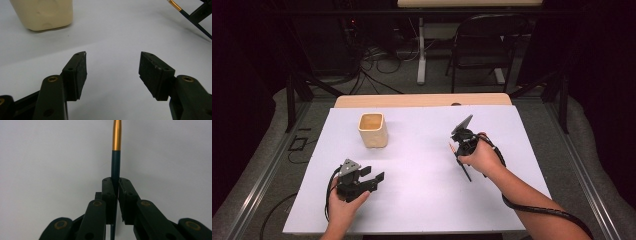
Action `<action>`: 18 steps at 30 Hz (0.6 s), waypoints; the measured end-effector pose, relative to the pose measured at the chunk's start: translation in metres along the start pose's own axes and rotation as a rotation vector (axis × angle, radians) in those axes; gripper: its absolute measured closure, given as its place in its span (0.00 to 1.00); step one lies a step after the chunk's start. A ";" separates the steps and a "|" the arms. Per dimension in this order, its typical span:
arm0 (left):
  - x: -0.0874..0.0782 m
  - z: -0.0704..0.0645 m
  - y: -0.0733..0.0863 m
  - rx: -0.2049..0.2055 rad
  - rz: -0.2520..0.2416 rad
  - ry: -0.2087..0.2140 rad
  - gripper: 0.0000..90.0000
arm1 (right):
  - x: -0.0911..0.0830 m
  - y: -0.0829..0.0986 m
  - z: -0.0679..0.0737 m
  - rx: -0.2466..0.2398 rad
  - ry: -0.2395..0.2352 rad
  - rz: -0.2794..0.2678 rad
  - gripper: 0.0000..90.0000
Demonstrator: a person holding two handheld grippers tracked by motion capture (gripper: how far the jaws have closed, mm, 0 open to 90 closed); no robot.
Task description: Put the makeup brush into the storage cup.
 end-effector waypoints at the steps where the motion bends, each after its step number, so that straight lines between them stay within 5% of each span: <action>1: 0.000 0.000 0.000 0.000 0.000 0.000 0.46 | -0.004 -0.001 -0.001 -0.038 0.000 0.022 0.93; 2: 0.000 0.000 -0.001 -0.012 -0.002 0.005 0.46 | -0.004 -0.001 -0.001 -0.038 0.000 0.022 0.93; 3: -0.001 0.000 -0.002 -0.020 -0.014 0.007 0.46 | -0.017 0.000 -0.001 -0.076 0.025 0.132 0.93; 11: -0.003 -0.001 -0.012 -0.013 -0.038 0.026 0.49 | -0.035 0.002 0.005 -0.140 -0.067 0.013 0.93; 18: -0.011 0.005 -0.029 -0.018 -0.091 0.015 0.51 | -0.040 0.005 0.004 -0.177 -0.094 -0.086 0.93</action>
Point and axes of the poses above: each handheld gripper's, and its own axes: x roughly forward along the jaws, y roughly out of its underside, z roughly to its left, the point moved 5 cm from there along x, roughly forward along the jaws, and after that the axes turned 6 degrees about -z, right-handed, at the moved point
